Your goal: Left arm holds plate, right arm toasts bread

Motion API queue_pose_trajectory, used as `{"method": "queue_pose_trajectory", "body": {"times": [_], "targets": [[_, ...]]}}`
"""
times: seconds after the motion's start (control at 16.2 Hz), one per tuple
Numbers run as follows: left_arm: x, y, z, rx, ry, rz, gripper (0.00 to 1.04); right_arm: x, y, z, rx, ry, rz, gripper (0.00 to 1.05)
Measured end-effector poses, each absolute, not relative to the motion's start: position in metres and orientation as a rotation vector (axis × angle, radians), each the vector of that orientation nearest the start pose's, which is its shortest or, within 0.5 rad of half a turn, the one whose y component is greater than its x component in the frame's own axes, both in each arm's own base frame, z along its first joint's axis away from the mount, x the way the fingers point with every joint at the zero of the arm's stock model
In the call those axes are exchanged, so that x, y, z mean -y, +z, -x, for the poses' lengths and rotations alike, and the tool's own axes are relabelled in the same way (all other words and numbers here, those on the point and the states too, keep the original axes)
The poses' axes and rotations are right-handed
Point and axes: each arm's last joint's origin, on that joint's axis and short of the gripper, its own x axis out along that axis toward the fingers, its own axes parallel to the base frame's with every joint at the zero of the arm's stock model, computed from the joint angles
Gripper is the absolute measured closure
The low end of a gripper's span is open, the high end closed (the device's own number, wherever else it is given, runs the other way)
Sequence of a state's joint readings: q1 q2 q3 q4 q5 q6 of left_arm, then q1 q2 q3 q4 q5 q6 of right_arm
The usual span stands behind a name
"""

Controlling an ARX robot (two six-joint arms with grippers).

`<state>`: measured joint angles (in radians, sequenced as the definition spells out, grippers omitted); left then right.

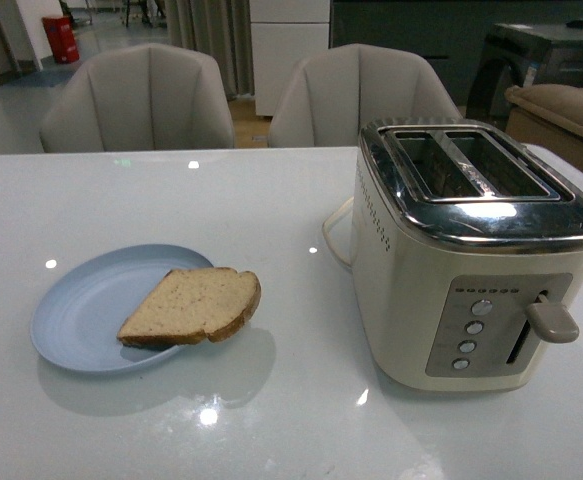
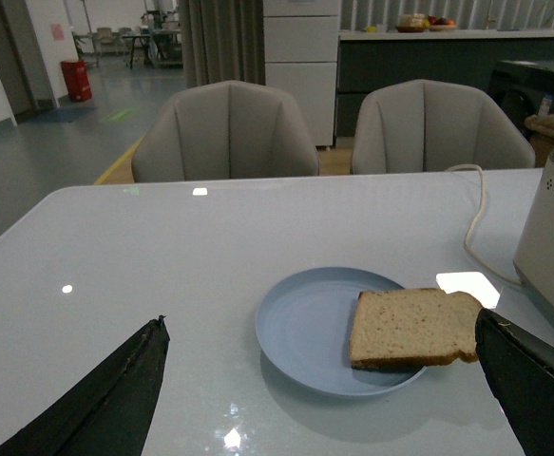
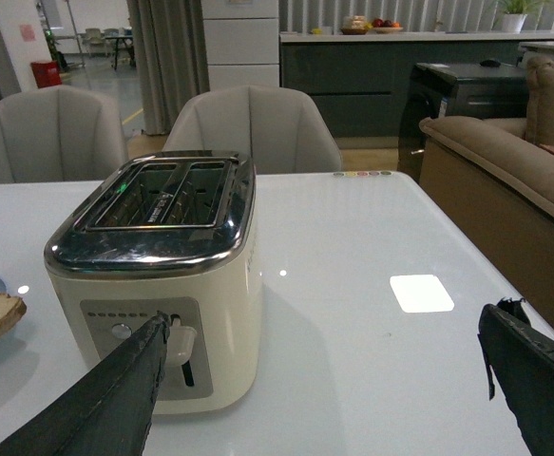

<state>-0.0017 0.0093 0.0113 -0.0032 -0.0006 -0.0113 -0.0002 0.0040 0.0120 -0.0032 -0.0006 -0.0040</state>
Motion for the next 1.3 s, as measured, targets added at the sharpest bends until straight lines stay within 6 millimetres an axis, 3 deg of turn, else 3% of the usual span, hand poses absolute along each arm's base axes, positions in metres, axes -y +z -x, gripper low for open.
{"method": "queue_pose_trajectory", "body": {"times": [0.31, 0.43, 0.49, 0.68, 0.99, 1.17, 1.3], "targets": [[0.0, 0.165, -0.098, -0.027, -0.007, 0.014, 0.07, 0.0, 0.167, -0.097, 0.005, 0.0, 0.004, 0.06], [-0.001, 0.169, -0.099, -0.344, -0.069, 0.084, 0.07, 0.0, 0.167, -0.097, 0.005, 0.001, 0.004, 0.06], [-0.002, 0.172, -0.099, -0.381, -0.078, 0.098, 0.07, 0.0, 0.167, -0.097, 0.005, 0.0, 0.004, 0.06], [-0.008, 0.187, -0.106, -0.299, -0.087, 0.099, 0.07, 0.0, 0.167, -0.097, 0.005, 0.0, 0.004, 0.06], [-0.022, 0.191, -0.159, -0.283, -0.101, 0.069, 0.07, 0.0, 0.167, -0.097, 0.004, 0.0, 0.004, 0.06], [-0.033, 0.198, -0.218, -0.265, -0.136, 0.06, 0.07, 0.0, 0.167, -0.097, 0.005, 0.0, 0.004, 0.06], [-0.038, 0.185, -0.261, -0.317, -0.137, 0.045, 0.07, 0.0, 0.167, -0.097, 0.004, 0.0, 0.004, 0.06]]}}
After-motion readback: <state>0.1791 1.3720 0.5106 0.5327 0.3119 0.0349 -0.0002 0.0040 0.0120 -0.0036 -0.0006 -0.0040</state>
